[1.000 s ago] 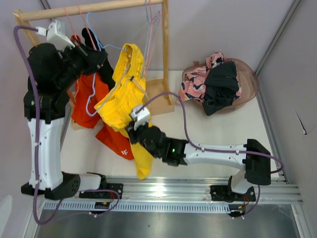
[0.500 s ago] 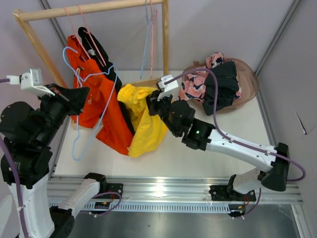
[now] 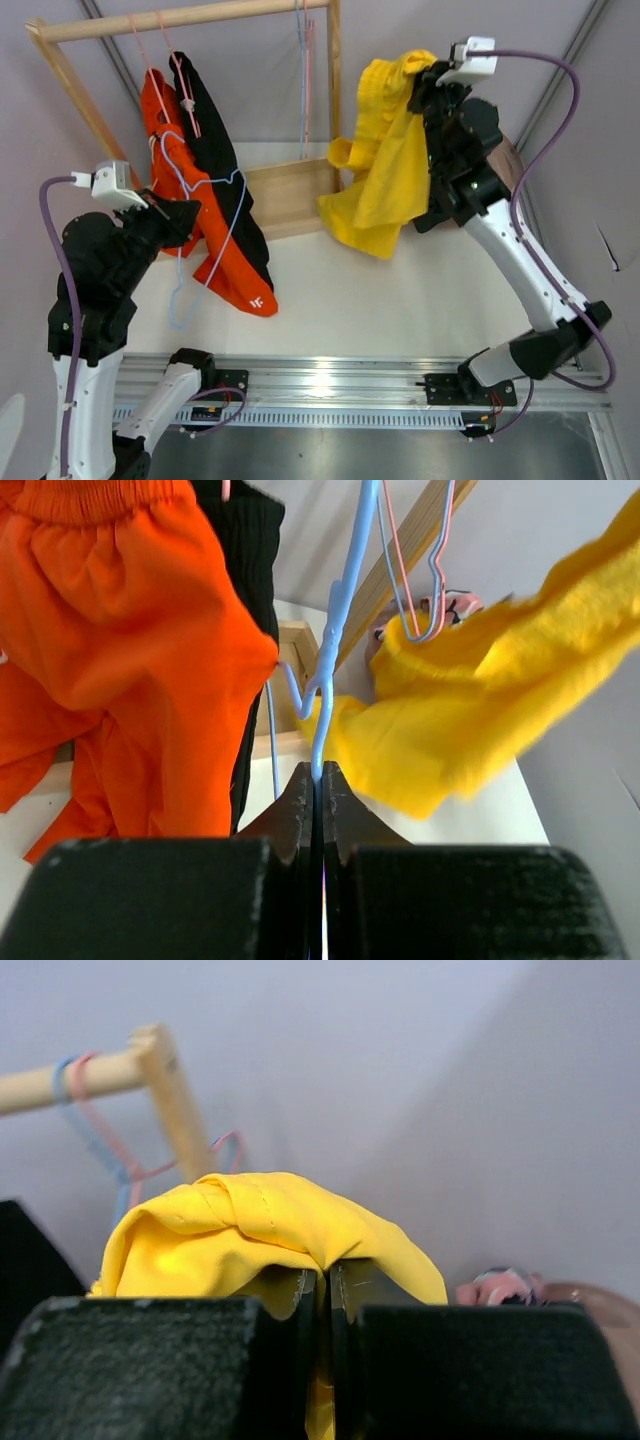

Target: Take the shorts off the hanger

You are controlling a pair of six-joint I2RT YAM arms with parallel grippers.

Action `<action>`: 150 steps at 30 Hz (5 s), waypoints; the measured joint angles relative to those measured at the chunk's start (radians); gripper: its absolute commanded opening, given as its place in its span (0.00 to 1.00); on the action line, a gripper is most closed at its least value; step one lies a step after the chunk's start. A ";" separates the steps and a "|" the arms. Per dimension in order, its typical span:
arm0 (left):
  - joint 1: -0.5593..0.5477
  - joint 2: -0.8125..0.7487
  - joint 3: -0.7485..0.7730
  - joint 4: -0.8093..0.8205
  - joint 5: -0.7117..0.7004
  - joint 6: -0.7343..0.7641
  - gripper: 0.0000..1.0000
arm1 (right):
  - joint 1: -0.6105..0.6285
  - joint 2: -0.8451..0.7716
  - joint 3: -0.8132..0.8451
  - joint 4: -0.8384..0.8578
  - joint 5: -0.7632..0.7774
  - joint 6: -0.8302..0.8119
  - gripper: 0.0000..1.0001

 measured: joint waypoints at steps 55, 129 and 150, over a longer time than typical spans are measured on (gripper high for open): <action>0.000 0.061 -0.121 0.118 0.074 0.008 0.00 | -0.563 0.496 -0.443 0.295 -0.214 0.522 0.68; -0.026 0.718 0.780 0.227 -0.197 0.080 0.57 | -0.042 -0.678 -0.905 -0.332 -0.046 0.503 0.99; 0.055 0.834 0.645 0.169 -0.257 0.113 0.52 | -0.015 -0.679 -0.907 -0.377 0.005 0.503 0.99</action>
